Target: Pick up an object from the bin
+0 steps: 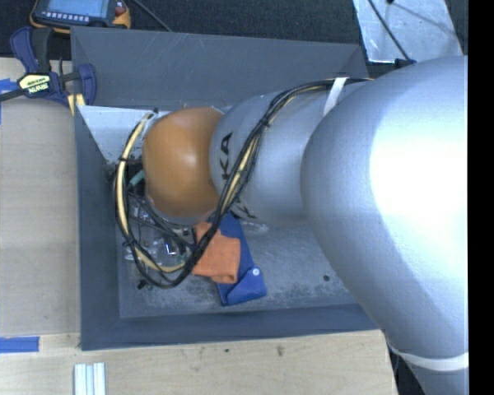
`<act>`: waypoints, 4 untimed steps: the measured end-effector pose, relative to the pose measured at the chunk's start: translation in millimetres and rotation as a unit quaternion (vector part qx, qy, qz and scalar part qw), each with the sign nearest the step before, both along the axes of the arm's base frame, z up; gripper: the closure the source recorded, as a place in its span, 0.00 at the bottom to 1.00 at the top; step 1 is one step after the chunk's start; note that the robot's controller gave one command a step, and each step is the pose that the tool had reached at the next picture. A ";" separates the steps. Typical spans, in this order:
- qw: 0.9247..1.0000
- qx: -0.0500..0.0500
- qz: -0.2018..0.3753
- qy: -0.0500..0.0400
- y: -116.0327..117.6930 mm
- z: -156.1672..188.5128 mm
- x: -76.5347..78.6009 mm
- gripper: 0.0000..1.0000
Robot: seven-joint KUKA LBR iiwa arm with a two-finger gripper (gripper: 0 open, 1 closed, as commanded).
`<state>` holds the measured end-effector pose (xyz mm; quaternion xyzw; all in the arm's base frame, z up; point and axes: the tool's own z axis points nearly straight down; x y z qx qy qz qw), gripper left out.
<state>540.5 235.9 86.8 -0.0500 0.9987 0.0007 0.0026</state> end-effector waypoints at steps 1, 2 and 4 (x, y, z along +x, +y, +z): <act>1.000 0.000 -0.012 0.000 7.2 -16.1 19.7 1.00; 1.000 0.000 -0.012 0.000 7.3 -16.1 19.7 1.00; 1.000 -0.002 -0.012 0.005 6.2 2.4 17.3 1.00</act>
Offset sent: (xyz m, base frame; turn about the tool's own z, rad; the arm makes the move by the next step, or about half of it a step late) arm 0.0000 0.0000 0.0000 0.0000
